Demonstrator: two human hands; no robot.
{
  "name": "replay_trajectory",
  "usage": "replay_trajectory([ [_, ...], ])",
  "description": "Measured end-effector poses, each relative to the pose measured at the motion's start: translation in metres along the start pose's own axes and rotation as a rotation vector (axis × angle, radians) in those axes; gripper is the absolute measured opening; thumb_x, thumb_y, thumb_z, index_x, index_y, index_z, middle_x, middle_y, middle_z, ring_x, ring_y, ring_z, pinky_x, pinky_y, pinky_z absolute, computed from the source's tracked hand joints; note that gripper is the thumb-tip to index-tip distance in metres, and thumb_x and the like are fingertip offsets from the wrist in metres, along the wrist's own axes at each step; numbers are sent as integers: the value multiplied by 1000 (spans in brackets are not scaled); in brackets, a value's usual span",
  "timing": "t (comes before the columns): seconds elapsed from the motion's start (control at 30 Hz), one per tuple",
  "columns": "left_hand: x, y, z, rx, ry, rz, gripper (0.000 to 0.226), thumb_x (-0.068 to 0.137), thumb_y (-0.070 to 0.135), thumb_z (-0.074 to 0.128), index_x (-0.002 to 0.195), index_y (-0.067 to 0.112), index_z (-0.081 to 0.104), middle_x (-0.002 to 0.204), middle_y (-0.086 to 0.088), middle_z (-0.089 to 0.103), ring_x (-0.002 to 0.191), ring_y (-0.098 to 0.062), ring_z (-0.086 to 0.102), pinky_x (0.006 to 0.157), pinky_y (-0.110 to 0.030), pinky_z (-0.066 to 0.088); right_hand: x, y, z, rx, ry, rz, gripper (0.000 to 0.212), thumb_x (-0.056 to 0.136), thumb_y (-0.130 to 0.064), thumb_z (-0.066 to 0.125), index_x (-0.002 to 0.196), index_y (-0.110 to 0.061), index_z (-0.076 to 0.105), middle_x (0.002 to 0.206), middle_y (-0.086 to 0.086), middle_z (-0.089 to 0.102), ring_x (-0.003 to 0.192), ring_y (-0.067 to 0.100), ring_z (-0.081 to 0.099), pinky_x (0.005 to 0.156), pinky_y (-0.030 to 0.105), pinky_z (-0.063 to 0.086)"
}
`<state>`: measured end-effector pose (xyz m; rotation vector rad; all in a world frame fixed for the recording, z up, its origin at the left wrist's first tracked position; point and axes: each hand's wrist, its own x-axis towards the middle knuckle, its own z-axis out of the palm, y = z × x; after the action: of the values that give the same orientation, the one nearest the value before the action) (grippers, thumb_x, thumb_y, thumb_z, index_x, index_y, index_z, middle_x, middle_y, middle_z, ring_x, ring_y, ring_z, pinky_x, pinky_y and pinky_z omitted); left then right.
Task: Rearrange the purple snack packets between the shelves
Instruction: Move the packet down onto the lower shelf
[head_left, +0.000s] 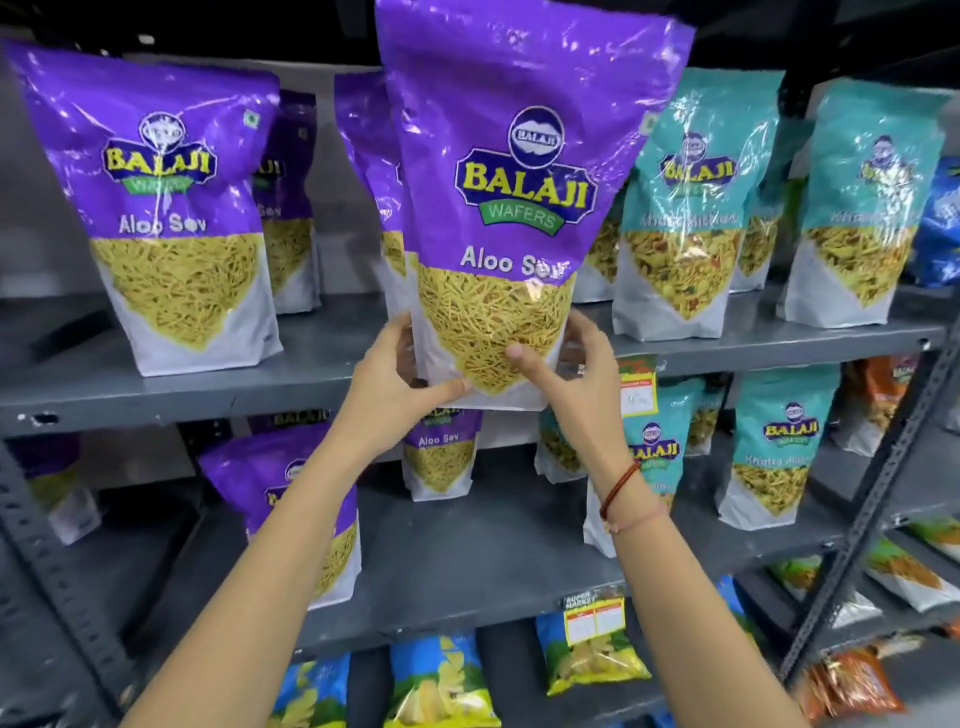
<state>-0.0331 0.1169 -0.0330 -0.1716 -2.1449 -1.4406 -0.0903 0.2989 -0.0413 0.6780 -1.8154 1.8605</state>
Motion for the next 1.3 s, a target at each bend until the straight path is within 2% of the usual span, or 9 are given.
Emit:
replay_trajectory([
  [0.17, -48, -9, -7, -17, 27, 88, 78, 53, 32, 87, 121, 34, 49, 113, 19, 67, 109, 0, 61, 86, -13, 47, -54, 18, 4, 114, 26, 4, 68, 57, -49, 81, 116, -29, 53, 118, 8, 60, 105, 17, 60, 78, 32, 54],
  [0.3, -85, -34, -11, 66, 24, 46, 77, 48, 41, 88, 113, 50, 49, 108, 34, 65, 104, 6, 61, 82, -6, 46, -99, 46, 5, 150, -22, 74, 67, 55, -46, 83, 114, -39, 50, 116, 0, 60, 103, 9, 62, 76, 20, 53],
  [0.43, -110, -78, -10, 99, -2, -82, 80, 40, 55, 85, 110, 55, 47, 105, 33, 65, 103, 9, 60, 83, -6, 45, -132, 86, 9, 101, -115, 189, 68, 59, -34, 86, 117, -23, 51, 115, 9, 61, 102, 21, 63, 75, 35, 59],
  [0.53, -121, -116, -5, 162, -23, -187, 85, 40, 61, 83, 115, 47, 47, 112, 20, 64, 107, 1, 60, 90, -19, 48, -145, 113, 12, 12, -184, 259, 74, 60, -35, 85, 121, -14, 49, 117, 11, 59, 99, 2, 59, 75, 35, 59],
  [0.67, -131, -161, 7, 189, 15, -281, 84, 41, 62, 82, 115, 48, 43, 113, 16, 63, 109, -2, 59, 95, -31, 50, -147, 151, 17, -62, -287, 300, 75, 61, -36, 84, 124, -16, 48, 116, 5, 56, 95, -17, 52, 69, 8, 49],
  [0.83, -125, -210, 25, 223, 81, -391, 85, 45, 51, 83, 119, 33, 45, 116, 0, 65, 111, -20, 61, 95, -49, 50, -129, 191, 30, -101, -432, 394, 73, 65, -28, 87, 126, -17, 48, 123, 6, 60, 114, 15, 58, 85, 33, 57],
  [1.0, -108, -243, 42, 343, 123, -484, 78, 54, 30, 87, 119, 19, 45, 116, -11, 66, 109, -31, 61, 88, -51, 52, -102, 218, 41, -164, -553, 426, 72, 63, -26, 88, 123, -17, 49, 119, -4, 64, 111, 12, 60, 81, 12, 52],
  [1.13, -107, -258, 52, 447, 105, -561, 70, 57, 28, 86, 113, 11, 47, 109, -16, 70, 99, -34, 65, 79, -43, 54, -95, 235, 48, -289, -640, 481, 76, 68, -23, 85, 131, -12, 44, 126, 8, 63, 116, 24, 58, 91, 31, 49],
  [1.3, -109, -270, 43, 418, 39, -613, 66, 65, 25, 83, 117, 12, 44, 111, -16, 68, 97, -31, 66, 83, -51, 54, -101, 240, 56, -407, -685, 514, 73, 75, -25, 79, 134, -10, 38, 128, 16, 62, 119, 34, 57, 95, 34, 44],
])
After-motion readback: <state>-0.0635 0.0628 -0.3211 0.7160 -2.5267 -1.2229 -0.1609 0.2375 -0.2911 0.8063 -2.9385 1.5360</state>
